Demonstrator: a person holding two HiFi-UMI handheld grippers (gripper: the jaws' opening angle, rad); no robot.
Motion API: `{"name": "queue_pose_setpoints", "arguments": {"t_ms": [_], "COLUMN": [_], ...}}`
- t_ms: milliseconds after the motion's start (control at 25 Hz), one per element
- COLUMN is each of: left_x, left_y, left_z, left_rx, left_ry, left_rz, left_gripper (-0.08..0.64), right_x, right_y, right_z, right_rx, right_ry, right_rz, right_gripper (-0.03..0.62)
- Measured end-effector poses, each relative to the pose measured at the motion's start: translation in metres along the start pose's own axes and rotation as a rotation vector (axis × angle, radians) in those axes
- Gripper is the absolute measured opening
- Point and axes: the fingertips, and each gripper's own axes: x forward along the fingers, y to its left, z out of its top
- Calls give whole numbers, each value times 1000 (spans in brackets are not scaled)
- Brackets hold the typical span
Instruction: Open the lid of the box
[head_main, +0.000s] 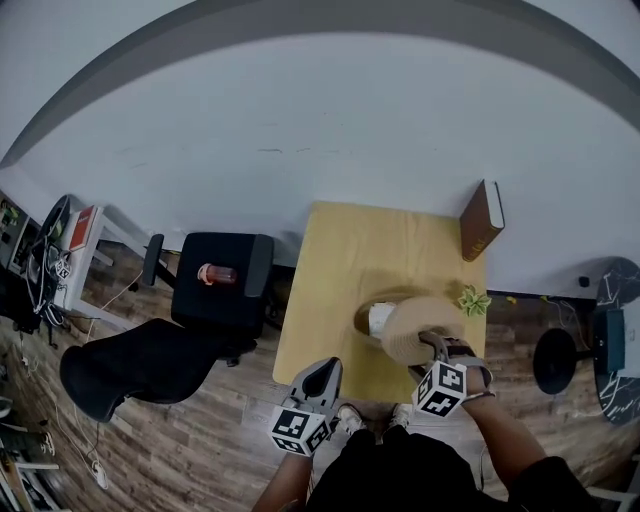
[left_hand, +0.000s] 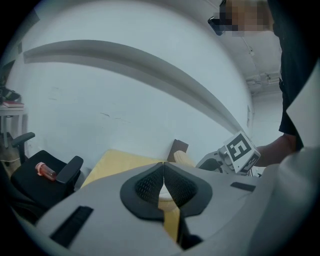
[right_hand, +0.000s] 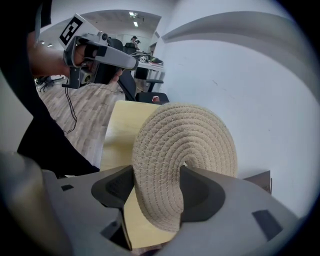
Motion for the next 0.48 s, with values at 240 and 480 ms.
{"name": "queue_pose_setpoints", "arguments": {"t_ms": [240,480], "left_x": [25,35], "left_y": [-26,-41], "left_z": [0,-10], "left_rx": [12,19], "left_ry": [13,48], "left_rz": [-70,-109], "left_gripper": [18,19], "right_x": [-8,-8], "right_y": [8,25], "right_z": [-48,-90], "right_rx": [64,124], "right_ry": [66,132], "right_rz": [15,31], "right_gripper": [305,305]}}
